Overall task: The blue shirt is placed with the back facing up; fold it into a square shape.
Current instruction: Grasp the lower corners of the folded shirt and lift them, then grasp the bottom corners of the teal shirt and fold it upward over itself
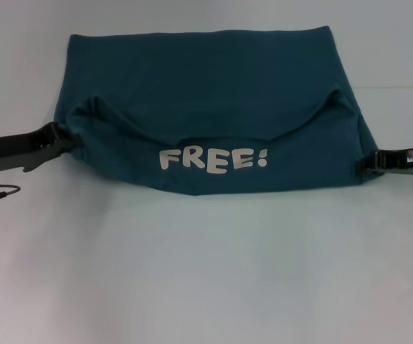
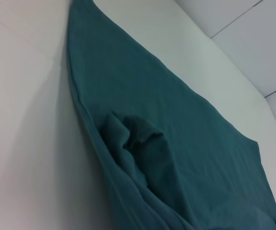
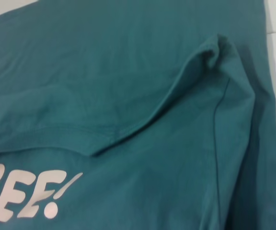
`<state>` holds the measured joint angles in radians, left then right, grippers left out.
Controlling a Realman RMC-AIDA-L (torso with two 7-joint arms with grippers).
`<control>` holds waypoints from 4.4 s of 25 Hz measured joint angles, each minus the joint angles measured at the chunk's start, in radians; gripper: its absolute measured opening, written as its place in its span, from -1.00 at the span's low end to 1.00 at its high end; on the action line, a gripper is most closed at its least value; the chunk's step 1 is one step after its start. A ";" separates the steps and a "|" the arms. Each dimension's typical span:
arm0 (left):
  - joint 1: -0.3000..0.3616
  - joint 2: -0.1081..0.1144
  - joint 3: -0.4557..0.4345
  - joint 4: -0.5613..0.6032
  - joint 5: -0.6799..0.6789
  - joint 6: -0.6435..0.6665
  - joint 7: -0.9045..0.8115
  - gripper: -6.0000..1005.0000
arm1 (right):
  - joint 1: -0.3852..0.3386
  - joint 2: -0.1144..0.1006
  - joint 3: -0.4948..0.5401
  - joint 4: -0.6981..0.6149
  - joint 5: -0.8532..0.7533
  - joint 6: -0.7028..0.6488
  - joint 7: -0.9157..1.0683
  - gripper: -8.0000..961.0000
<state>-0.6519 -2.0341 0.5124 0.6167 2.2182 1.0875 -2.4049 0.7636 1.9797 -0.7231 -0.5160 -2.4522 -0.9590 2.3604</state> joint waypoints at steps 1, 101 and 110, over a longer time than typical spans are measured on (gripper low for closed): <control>0.000 0.000 0.000 0.000 0.000 0.000 0.000 -0.93 | 0.000 -0.002 0.001 -0.001 0.002 -0.005 0.000 -0.39; -0.163 0.027 0.107 0.051 0.296 -0.238 -0.270 -0.94 | 0.160 0.038 -0.100 0.019 0.116 0.471 0.060 -0.75; -0.162 0.022 0.109 0.038 0.296 -0.270 -0.276 -0.94 | 0.205 0.030 -0.137 0.087 0.114 0.525 0.053 -0.73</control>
<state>-0.8139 -2.0126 0.6212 0.6548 2.5142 0.8173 -2.6804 0.9690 2.0096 -0.8599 -0.4292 -2.3378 -0.4342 2.4137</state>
